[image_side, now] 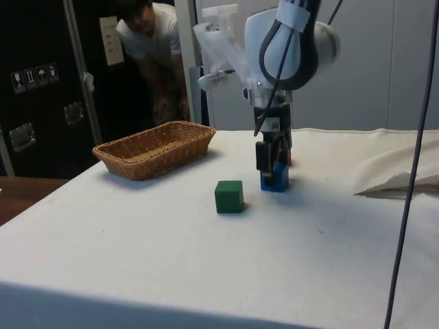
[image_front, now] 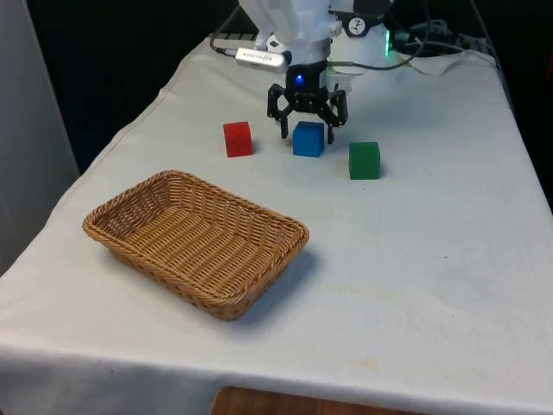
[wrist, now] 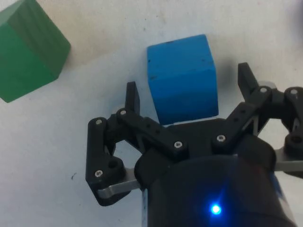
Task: Pick up the blue cube and place it into the basket.
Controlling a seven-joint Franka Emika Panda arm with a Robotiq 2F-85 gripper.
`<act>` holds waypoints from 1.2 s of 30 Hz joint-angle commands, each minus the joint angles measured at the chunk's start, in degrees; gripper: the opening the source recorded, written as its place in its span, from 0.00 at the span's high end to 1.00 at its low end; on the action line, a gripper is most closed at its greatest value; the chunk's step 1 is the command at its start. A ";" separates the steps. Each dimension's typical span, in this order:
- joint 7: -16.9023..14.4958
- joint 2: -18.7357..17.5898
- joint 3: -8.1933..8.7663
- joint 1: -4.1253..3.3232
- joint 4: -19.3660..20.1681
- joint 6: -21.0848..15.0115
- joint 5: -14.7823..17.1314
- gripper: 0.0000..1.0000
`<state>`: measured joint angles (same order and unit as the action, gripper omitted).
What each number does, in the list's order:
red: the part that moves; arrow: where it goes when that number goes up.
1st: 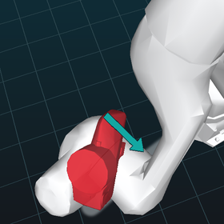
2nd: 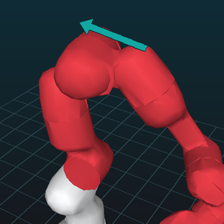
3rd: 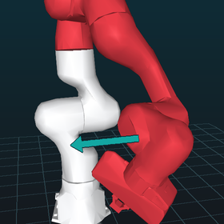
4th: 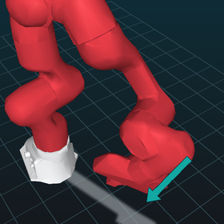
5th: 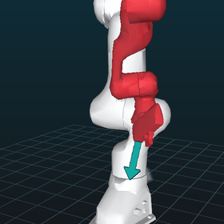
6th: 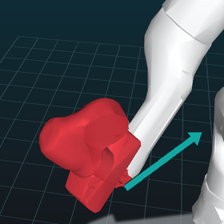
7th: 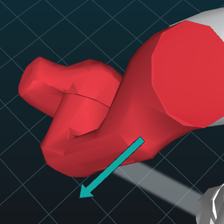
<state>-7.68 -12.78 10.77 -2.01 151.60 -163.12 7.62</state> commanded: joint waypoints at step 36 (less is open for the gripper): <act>1.20 8.42 0.80 -0.06 0.40 7.16 -2.01 0.98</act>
<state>-7.68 -4.93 11.12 -2.01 151.89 -156.42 7.28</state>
